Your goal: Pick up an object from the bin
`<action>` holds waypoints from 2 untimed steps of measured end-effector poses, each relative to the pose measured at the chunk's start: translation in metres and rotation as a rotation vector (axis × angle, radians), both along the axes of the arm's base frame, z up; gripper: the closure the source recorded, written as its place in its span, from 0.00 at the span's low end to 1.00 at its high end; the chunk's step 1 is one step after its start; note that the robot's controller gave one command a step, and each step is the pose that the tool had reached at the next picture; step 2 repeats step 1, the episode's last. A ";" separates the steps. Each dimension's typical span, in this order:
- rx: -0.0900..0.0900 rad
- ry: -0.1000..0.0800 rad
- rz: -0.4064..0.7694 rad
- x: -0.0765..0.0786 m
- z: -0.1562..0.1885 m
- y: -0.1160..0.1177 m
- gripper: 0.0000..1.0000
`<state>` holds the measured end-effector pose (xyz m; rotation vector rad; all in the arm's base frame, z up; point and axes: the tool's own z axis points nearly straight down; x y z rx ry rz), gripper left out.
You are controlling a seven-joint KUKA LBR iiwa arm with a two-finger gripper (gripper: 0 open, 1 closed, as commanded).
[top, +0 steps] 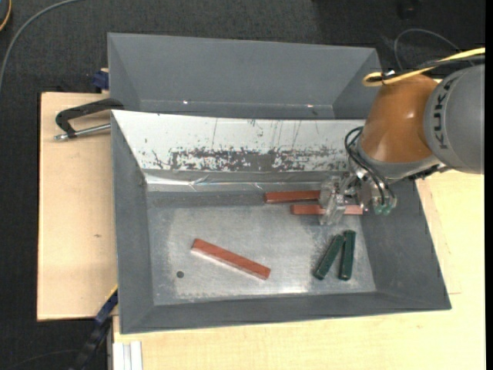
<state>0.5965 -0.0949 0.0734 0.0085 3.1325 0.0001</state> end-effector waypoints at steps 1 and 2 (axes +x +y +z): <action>-0.007 -0.004 0.295 -0.005 0.136 -0.051 1.00; -0.007 -0.004 0.295 -0.005 0.136 -0.051 1.00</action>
Offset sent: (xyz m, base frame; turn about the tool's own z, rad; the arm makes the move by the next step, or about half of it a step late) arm -0.0077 -0.0496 0.1306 -0.2977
